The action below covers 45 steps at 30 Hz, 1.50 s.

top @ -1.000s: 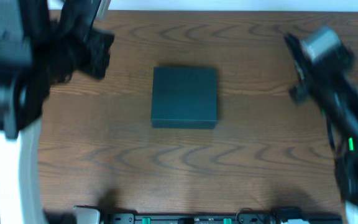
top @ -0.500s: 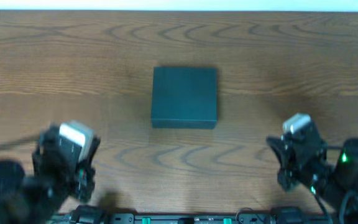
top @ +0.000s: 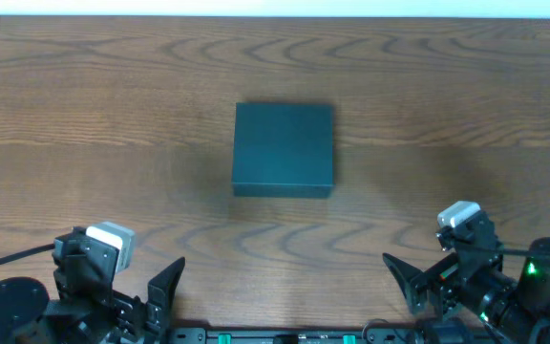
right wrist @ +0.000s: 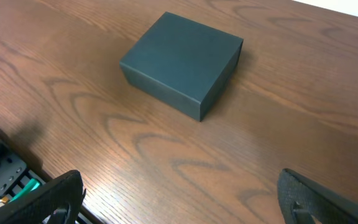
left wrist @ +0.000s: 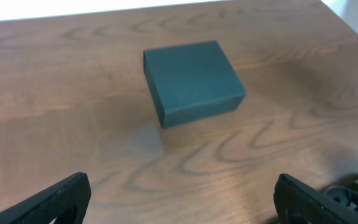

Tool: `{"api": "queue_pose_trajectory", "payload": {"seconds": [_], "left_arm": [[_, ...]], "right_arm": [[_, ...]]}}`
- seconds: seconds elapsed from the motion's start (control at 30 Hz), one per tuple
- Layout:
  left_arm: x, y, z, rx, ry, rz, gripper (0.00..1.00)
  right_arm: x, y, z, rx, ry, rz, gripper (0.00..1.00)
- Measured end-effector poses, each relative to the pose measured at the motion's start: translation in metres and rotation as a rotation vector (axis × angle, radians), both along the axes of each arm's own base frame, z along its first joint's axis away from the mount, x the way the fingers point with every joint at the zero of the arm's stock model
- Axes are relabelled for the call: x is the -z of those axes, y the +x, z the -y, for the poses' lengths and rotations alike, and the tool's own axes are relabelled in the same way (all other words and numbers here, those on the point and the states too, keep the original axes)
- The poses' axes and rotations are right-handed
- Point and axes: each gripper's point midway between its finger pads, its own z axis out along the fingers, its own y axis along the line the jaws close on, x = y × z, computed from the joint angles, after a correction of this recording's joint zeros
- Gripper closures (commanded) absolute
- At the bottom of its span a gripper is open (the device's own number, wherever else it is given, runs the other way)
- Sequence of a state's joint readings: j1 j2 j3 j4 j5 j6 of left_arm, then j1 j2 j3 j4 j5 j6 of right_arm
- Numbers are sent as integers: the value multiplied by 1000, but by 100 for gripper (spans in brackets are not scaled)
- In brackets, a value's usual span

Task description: Pack container

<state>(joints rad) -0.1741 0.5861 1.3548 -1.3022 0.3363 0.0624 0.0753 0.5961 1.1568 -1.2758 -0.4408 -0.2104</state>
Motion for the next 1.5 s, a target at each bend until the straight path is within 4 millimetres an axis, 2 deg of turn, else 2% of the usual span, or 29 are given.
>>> {"api": "queue_pose_trajectory", "payload": {"seconds": [0.23, 0.53, 0.67, 0.87, 1.07, 1.13, 1.27, 1.5], "left_arm": [[11, -8, -1, -8, 0, -63, 5], [13, -9, -3, -13, 9, -71, 5], [20, -10, -13, -58, 51, -74, 5], [27, 10, -43, -224, 111, 130, 5], [73, 26, -73, -419, 135, 244, 5], [97, 32, -80, -464, 149, 233, 5], [130, 43, -88, -523, 162, 235, 5], [161, 60, -100, -612, 157, 221, 5]], "right_arm": [[0, 0, 0, 2, 2, -1, 1], [0, 0, 0, 2, 2, -2, 1], [0, 0, 0, 3, 3, -1, 1], [0, 0, 0, 2, 3, -1, 1], [0, 0, 0, 7, 7, -4, 1], [0, 0, 0, 7, 7, -5, 1], [0, 0, 0, 7, 8, -5, 1], [0, 0, 0, 7, 7, -5, 1]]}}
